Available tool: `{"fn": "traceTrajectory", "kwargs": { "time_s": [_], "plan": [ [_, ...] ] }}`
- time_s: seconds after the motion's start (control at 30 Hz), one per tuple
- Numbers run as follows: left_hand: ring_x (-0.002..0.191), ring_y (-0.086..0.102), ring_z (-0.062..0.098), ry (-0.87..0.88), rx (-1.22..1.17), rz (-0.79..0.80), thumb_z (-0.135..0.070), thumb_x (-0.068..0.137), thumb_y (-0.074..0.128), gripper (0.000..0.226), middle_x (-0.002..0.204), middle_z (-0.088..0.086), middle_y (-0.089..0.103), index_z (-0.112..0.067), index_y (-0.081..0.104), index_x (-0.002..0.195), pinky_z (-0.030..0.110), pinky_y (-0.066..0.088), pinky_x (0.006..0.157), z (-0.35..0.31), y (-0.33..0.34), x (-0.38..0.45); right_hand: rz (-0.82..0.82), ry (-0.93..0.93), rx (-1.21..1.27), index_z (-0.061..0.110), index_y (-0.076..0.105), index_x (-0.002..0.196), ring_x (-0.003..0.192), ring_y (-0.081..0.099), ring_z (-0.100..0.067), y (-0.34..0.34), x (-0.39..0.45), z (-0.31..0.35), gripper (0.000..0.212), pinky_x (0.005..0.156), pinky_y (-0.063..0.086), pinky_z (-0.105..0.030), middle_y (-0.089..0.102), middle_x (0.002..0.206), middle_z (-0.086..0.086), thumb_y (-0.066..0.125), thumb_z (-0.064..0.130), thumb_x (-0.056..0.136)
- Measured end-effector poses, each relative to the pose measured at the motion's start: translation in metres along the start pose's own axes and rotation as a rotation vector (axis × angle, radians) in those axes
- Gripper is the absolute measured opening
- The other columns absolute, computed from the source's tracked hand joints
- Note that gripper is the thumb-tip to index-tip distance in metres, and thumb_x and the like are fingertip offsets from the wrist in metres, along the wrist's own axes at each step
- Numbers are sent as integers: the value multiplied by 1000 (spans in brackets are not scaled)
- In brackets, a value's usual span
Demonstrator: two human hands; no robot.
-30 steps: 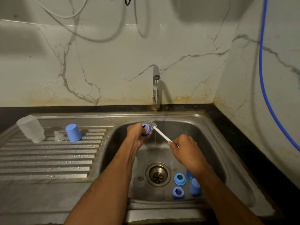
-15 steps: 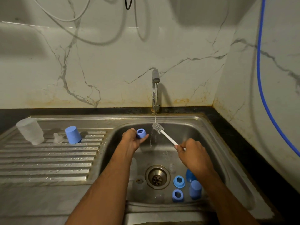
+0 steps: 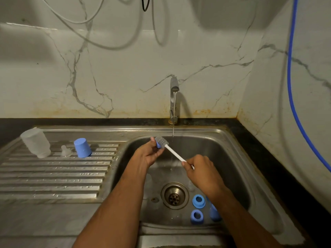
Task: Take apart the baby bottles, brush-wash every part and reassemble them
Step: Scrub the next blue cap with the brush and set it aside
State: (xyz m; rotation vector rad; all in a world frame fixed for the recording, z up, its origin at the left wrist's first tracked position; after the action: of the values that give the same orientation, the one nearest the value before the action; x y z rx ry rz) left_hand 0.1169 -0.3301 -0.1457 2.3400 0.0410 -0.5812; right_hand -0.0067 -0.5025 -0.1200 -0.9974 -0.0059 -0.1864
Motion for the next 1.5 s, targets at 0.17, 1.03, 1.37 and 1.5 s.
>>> {"fn": "traceTrajectory", "kwargs": {
  "time_s": [0.17,1.03,1.37,1.5],
  "plan": [
    [120,61,39,-27,50,-55,-16,104,51,21,125,30,59,4,58,105,47,51,102,9,2,2,-14,76,-60,18,67,91,60,54,-5,-4,-2,-14,30,53,36,-18,58,71,5,53,42,104],
    [122,59,39,-73,20,-48,-8,105,46,22,126,28,58,-7,62,120,46,50,104,21,16,-8,-77,80,-62,18,69,91,65,59,-11,-2,9,-15,32,56,44,-26,62,74,1,54,43,103],
    [126,56,39,-23,73,-77,-10,106,46,20,126,28,57,-7,61,93,45,44,111,10,13,-5,-16,68,-1,18,64,80,59,55,-9,-1,8,-21,34,55,43,-25,60,69,2,56,43,102],
    [124,57,38,-57,46,-42,-13,107,44,20,116,27,59,-4,60,97,45,47,108,20,17,-8,-50,66,28,16,68,84,61,57,-11,5,10,-18,36,55,43,-26,60,70,2,56,45,101]
  ]
}}
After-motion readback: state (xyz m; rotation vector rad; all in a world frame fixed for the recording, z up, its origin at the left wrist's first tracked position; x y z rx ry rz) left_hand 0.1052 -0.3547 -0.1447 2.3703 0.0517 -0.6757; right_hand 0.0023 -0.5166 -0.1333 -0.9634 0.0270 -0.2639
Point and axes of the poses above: each hand's wrist, its own x-axis towards the middle knuckle, its own y-axis out of the palm, z = x × y, the point moved 2 cm from there along x, towards the middle knuckle
